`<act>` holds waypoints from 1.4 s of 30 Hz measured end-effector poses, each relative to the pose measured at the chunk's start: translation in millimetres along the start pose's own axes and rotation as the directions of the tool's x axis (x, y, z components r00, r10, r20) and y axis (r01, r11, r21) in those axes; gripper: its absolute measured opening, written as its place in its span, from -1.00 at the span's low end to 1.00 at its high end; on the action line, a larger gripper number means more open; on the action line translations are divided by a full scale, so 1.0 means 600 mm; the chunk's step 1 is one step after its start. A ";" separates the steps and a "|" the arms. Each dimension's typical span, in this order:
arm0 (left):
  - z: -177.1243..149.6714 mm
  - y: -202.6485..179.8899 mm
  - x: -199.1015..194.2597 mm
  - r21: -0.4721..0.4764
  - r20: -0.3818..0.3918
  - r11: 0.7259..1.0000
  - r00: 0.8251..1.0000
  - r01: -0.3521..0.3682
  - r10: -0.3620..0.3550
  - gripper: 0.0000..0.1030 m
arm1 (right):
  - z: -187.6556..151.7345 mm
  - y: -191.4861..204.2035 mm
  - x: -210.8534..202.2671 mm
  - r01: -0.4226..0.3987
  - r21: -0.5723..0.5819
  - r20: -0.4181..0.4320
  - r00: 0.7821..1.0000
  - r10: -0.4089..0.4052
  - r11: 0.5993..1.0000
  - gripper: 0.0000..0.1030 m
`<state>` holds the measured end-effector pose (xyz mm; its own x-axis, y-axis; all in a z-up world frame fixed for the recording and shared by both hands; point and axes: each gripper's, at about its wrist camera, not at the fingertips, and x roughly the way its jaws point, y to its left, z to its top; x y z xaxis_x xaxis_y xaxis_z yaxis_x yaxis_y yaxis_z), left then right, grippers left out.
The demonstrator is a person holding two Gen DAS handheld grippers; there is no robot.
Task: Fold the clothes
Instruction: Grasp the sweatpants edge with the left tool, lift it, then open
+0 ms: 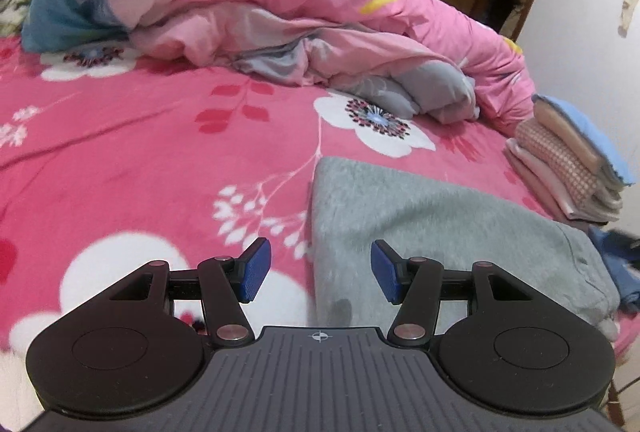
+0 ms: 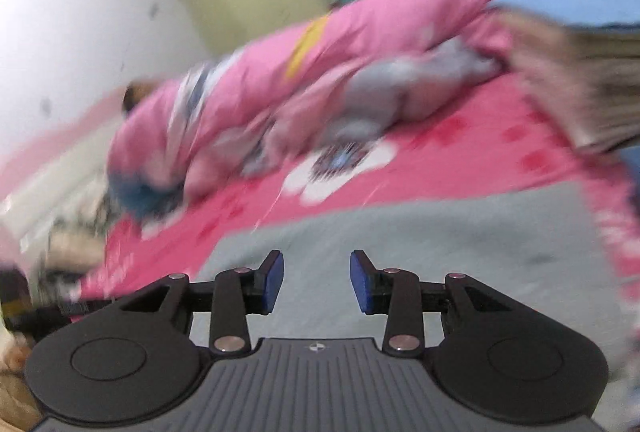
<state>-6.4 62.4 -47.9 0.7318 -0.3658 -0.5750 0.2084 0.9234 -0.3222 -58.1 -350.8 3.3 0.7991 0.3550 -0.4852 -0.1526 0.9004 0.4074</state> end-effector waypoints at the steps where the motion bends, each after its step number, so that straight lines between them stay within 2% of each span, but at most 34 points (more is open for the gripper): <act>1: -0.005 0.003 -0.001 -0.010 -0.004 1.000 1.000 0.010 -0.010 0.07 | -0.011 0.014 0.017 0.018 -0.020 -0.026 0.999 -0.019 1.000 -0.24; 4: -0.018 0.012 0.000 -0.042 -0.008 0.998 0.999 0.043 -0.043 0.07 | -0.051 0.037 0.068 0.092 -0.076 -0.088 0.991 -0.098 0.993 -0.24; 6: -0.025 0.018 0.007 -0.068 -0.012 0.995 0.997 0.076 -0.077 0.07 | -0.074 0.027 0.093 0.149 -0.091 -0.147 0.976 -0.161 0.985 -0.24; 8: -0.030 0.020 0.019 -0.081 -0.022 0.991 0.994 0.104 -0.106 0.07 | -0.088 0.027 0.097 0.163 -0.128 -0.153 0.971 -0.182 0.978 -0.22; 13: -0.043 0.019 0.050 -0.071 -0.030 0.986 0.988 0.148 -0.150 0.06 | -0.057 0.069 0.098 0.212 -0.235 -0.169 0.952 -0.255 0.949 0.02; 15: -0.052 0.020 0.064 -0.062 -0.047 0.985 0.985 0.162 -0.165 0.00 | -0.030 0.097 0.100 0.189 -0.255 -0.143 0.963 -0.230 0.948 0.04; 16: -0.057 0.020 0.069 -0.061 -0.056 0.983 0.982 0.175 -0.179 -0.14 | -0.017 0.112 0.102 0.167 -0.261 -0.131 0.970 -0.206 0.951 0.13; 18: -0.067 0.022 0.073 -0.059 -0.058 0.981 0.980 0.187 -0.190 -0.23 | 0.007 0.139 0.116 0.113 -0.271 -0.108 0.983 -0.147 0.956 0.23; 21: -0.078 0.024 0.074 -0.038 -0.044 0.981 0.980 0.190 -0.192 -0.43 | 0.035 0.174 0.170 0.034 -0.289 -0.137 0.988 -0.077 0.957 0.21; 23: -0.083 0.027 0.073 -0.033 -0.034 0.981 0.980 0.193 -0.194 -0.51 | 0.046 0.199 0.224 -0.020 -0.294 -0.194 0.980 -0.039 0.955 0.17; 24: -0.085 0.029 0.073 -0.035 -0.033 0.980 0.980 0.197 -0.199 -0.53 | 0.050 0.210 0.252 -0.049 -0.294 -0.227 0.974 -0.020 0.955 0.06; 27: -0.088 0.037 0.074 -0.034 -0.031 0.976 0.976 0.213 -0.214 -0.55 | 0.050 0.239 0.340 -0.134 -0.281 -0.343 0.939 0.031 0.950 -0.16; 29: -0.089 0.042 0.077 -0.041 -0.034 0.973 0.973 0.228 -0.229 -0.56 | 0.039 0.247 0.408 -0.132 -0.269 -0.416 0.909 0.008 0.954 -0.22; 30: -0.090 0.045 0.078 -0.044 -0.035 0.971 0.971 0.235 -0.237 -0.56 | 0.029 0.247 0.446 -0.108 -0.289 -0.433 0.901 -0.030 0.951 -0.26; 31: -0.090 0.048 0.079 -0.047 -0.035 0.969 0.969 0.242 -0.244 -0.57 | 0.024 0.242 0.476 -0.079 -0.301 -0.429 0.901 -0.061 0.950 -0.37; 33: -0.092 0.054 0.082 -0.051 -0.034 0.966 0.966 0.254 -0.256 -0.57 | 0.034 0.230 0.508 -0.045 -0.243 -0.380 0.923 -0.052 0.969 -0.38; 36: -0.095 0.063 0.083 -0.057 -0.021 0.957 0.959 0.283 -0.284 -0.56 | 0.067 0.221 0.512 0.058 -0.189 -0.323 0.939 -0.118 0.980 -0.34; 37: -0.097 0.067 0.083 -0.063 -0.015 0.954 0.955 0.294 -0.295 -0.56 | 0.074 0.218 0.505 0.054 -0.167 -0.328 0.939 -0.108 0.984 -0.34; 39: -0.099 0.075 0.084 -0.075 -0.005 0.946 0.948 0.316 -0.318 -0.55 | 0.080 0.220 0.475 0.012 -0.146 -0.345 0.936 -0.063 0.989 -0.34; 41: -0.099 0.082 0.087 -0.085 0.000 0.938 0.942 0.336 -0.337 -0.55 | 0.074 0.239 0.439 -0.044 -0.208 -0.359 0.933 -0.034 0.977 -0.34; 42: -0.099 0.084 0.088 -0.087 -0.001 0.936 0.939 0.342 -0.343 -0.55 | 0.067 0.253 0.425 -0.080 -0.247 -0.381 0.924 -0.021 0.966 -0.34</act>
<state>4.1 82.6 -139.0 0.6153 -0.6606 -0.4302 0.3886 0.7290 -0.5636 145.7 -133.8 -27.5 0.5204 0.4048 -0.7519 -0.3550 0.9033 0.2407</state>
